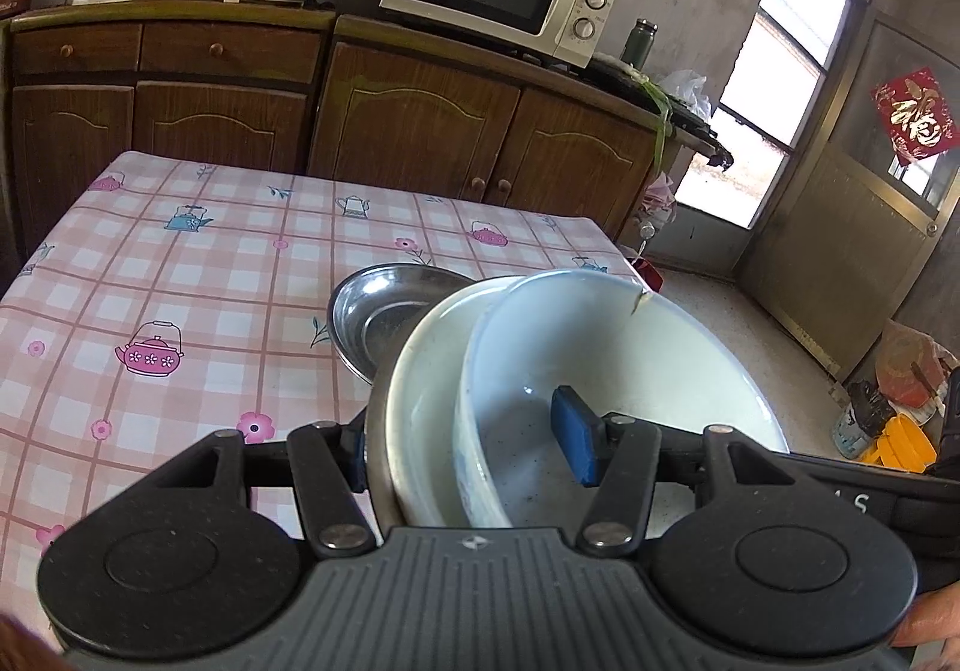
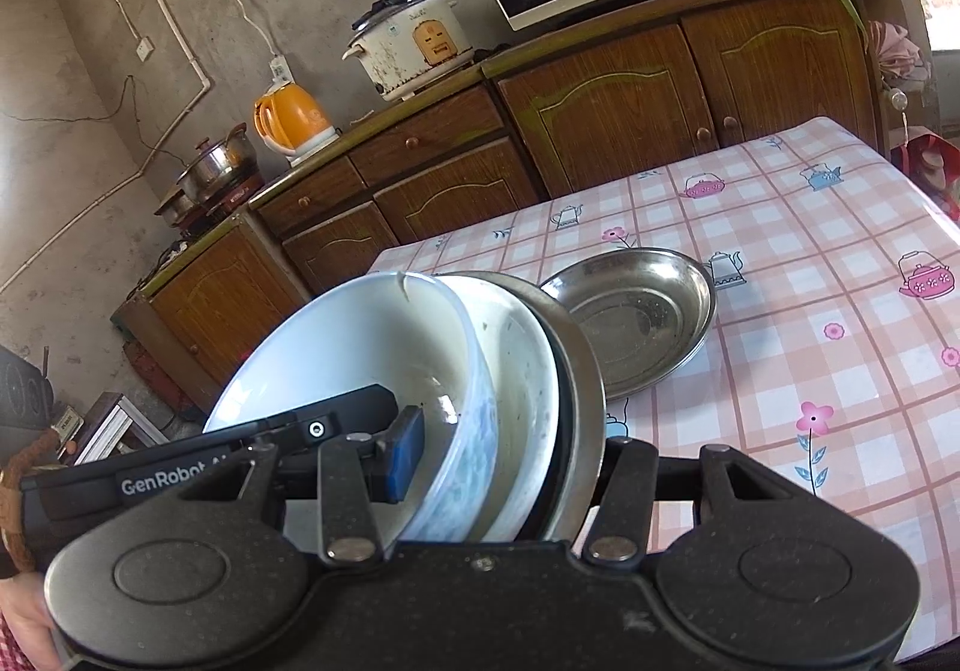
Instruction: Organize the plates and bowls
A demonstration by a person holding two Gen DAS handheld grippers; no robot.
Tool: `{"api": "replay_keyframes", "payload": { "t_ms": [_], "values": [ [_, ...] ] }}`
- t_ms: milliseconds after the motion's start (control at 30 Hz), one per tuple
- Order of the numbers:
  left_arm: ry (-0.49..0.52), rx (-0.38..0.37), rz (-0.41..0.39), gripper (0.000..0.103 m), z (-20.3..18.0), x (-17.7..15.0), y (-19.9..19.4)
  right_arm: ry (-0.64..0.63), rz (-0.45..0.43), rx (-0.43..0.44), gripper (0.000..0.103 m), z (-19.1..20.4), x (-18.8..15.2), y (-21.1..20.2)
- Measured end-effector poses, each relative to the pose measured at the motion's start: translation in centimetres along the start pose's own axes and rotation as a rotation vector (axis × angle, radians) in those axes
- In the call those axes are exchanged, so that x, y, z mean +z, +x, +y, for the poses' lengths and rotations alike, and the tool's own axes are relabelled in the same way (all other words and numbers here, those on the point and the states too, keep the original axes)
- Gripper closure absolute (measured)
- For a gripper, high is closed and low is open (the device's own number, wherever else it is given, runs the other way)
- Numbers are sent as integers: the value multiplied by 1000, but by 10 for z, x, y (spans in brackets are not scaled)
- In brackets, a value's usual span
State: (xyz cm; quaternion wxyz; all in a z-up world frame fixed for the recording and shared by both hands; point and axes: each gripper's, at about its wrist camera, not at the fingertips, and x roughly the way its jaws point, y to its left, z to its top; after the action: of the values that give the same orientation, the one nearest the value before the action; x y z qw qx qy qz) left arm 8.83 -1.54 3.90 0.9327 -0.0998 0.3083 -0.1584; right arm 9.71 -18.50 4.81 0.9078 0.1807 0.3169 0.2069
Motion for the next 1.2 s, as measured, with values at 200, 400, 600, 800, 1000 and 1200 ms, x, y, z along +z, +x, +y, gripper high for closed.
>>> {"api": "replay_keyframes", "payload": {
  "t_ms": [200,400,600,800,1000,1200],
  "values": [
    [-5,-10,-10,47,-4,4,-2,-8,-6,-8,43,2,8,-7],
    [-2,-18,-17,47,-7,7,-2,-11,-14,-14,43,2,12,-13],
    [5,-13,-6,47,-4,7,3,-1,-10,-10,43,0,9,-10],
    [2,-11,2,47,-2,8,9,5,-1,-12,43,-2,11,-4],
    [-1,-10,14,47,2,9,17,14,7,-14,43,-5,11,4],
    [-1,-8,22,47,4,12,23,20,15,-16,43,-8,13,11]
  ]
}}
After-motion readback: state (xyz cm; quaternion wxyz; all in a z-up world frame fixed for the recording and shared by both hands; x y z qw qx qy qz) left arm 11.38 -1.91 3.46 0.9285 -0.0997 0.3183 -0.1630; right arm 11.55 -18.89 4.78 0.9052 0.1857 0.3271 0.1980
